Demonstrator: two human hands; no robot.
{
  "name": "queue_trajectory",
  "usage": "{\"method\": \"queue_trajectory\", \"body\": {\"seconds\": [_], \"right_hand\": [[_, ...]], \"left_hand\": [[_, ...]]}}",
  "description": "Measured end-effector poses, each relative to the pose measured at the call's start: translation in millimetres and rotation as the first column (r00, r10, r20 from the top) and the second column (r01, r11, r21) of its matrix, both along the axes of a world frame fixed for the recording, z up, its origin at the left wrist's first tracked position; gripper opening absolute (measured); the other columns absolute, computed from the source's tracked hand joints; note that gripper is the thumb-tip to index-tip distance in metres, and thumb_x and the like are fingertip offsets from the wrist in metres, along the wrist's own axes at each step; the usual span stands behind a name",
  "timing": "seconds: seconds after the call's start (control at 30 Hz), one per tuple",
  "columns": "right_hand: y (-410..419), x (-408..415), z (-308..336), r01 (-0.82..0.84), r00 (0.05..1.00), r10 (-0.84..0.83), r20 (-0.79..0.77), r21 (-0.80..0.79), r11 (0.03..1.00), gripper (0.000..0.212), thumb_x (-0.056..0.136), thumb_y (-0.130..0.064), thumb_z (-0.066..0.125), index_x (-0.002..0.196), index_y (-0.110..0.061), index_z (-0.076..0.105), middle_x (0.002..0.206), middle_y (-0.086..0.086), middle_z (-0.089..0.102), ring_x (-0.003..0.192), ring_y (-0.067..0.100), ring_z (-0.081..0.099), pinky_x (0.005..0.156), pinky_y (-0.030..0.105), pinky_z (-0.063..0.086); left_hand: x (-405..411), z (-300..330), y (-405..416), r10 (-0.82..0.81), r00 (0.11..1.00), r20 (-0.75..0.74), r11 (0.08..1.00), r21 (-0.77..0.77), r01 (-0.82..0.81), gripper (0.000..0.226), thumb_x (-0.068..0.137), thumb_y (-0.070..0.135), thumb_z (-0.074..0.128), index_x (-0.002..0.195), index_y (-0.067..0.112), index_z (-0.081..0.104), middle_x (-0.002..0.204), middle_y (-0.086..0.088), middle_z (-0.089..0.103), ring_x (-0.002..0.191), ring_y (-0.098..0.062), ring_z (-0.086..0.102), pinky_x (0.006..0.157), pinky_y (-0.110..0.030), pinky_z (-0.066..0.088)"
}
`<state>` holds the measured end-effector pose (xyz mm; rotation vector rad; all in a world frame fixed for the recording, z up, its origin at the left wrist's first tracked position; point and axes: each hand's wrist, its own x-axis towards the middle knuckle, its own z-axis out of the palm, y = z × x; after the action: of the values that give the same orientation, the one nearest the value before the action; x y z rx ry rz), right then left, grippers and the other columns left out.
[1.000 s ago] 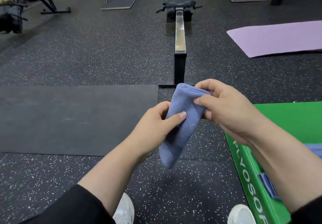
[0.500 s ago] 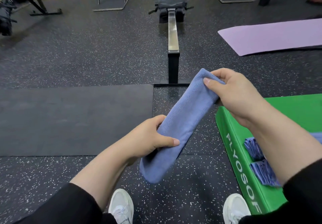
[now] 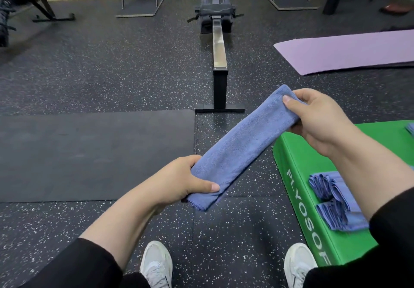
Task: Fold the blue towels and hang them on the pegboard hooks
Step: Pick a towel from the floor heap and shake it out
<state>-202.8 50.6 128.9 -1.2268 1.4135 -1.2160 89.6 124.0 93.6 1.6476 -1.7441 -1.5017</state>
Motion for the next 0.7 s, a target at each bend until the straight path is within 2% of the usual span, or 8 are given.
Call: {"method": "queue_trajectory", "body": {"seconds": [0.1,0.17,0.27,0.33,0.43,0.5,0.6,0.7], "right_hand": [[6,2,5,-0.023,0.999,0.024,0.032,-0.021,1.0,0.006,0.091,-0.03,0.065,0.089,-0.027,0.07,0.095,0.015,0.065,0.087,0.028,0.056,0.077,0.051,0.044],[10,4,9,-0.042,0.998,0.044,0.055,-0.041,0.998,0.005,0.087,-0.033,0.066,0.087,-0.031,0.071,0.096,0.015,0.065,0.088,0.028,0.055,0.078,0.05,0.042],[12,4,13,-0.057,0.99,0.065,0.122,-0.066,0.996,0.005,0.096,-0.023,0.064,0.095,-0.027,0.068,0.099,0.014,0.065,0.092,0.027,0.056,0.081,0.05,0.041],[13,2,16,-0.067,0.981,0.078,0.177,-0.068,0.995,0.006,0.1,-0.017,0.06,0.103,-0.019,0.064,0.099,0.011,0.067,0.091,0.025,0.06,0.082,0.047,0.044],[15,4,23,-0.133,0.963,0.146,0.226,-0.07,0.989,0.01,0.101,-0.015,0.058,0.109,-0.016,0.062,0.096,0.004,0.07,0.083,0.015,0.065,0.077,0.034,0.05],[19,9,27,-0.191,0.955,0.2,0.22,-0.06,0.98,0.012,0.1,-0.015,0.058,0.111,-0.016,0.063,0.096,0.003,0.069,0.083,0.013,0.064,0.072,0.028,0.051],[23,20,29,-0.289,0.939,0.29,0.185,-0.035,0.957,0.011,0.097,-0.015,0.06,0.106,-0.018,0.065,0.093,0.002,0.068,0.081,0.013,0.061,0.068,0.026,0.048],[26,35,29,-0.375,0.919,0.372,0.133,-0.005,0.927,0.01,0.09,-0.016,0.066,0.099,-0.02,0.067,0.088,0.0,0.067,0.077,0.01,0.059,0.066,0.026,0.044]], "left_hand": [[1,1,2,-0.05,0.998,0.042,0.999,-0.008,0.05,0.039,0.073,0.029,0.087,0.107,0.033,0.069,0.097,0.009,0.077,0.093,-0.017,0.074,0.089,-0.045,0.057],[-1,1,4,-0.1,0.993,0.059,0.995,-0.004,0.1,0.038,0.073,0.03,0.086,0.106,0.032,0.07,0.098,0.01,0.077,0.096,-0.015,0.074,0.092,-0.044,0.057],[-3,3,8,-0.12,0.993,0.014,0.993,0.021,0.119,0.033,0.075,0.025,0.085,0.105,0.029,0.071,0.099,0.006,0.078,0.093,-0.015,0.074,0.083,-0.037,0.056],[-5,7,9,-0.128,0.991,-0.047,0.991,0.043,0.13,0.032,0.076,0.023,0.084,0.105,0.027,0.071,0.099,0.005,0.078,0.086,-0.011,0.072,0.075,-0.03,0.052],[-7,9,11,-0.096,0.962,-0.255,0.987,0.102,0.126,0.041,0.08,0.026,0.079,0.119,0.024,0.068,0.108,0.004,0.076,0.095,-0.01,0.07,0.081,-0.025,0.049],[-11,10,11,-0.034,0.929,-0.369,0.989,0.124,0.086,0.048,0.084,0.03,0.074,0.13,0.024,0.064,0.108,0.005,0.074,0.092,-0.007,0.069,0.078,-0.019,0.05],[-22,11,10,0.036,0.898,-0.439,0.993,0.119,0.019,0.047,0.09,0.036,0.073,0.134,0.027,0.06,0.114,-0.008,0.073,0.097,-0.014,0.07,0.076,-0.023,0.052],[-34,10,7,0.057,0.895,-0.441,0.998,0.042,-0.042,0.043,0.085,0.04,0.074,0.125,0.028,0.066,0.104,-0.001,0.074,0.095,-0.013,0.066,0.088,-0.033,0.049]]}}
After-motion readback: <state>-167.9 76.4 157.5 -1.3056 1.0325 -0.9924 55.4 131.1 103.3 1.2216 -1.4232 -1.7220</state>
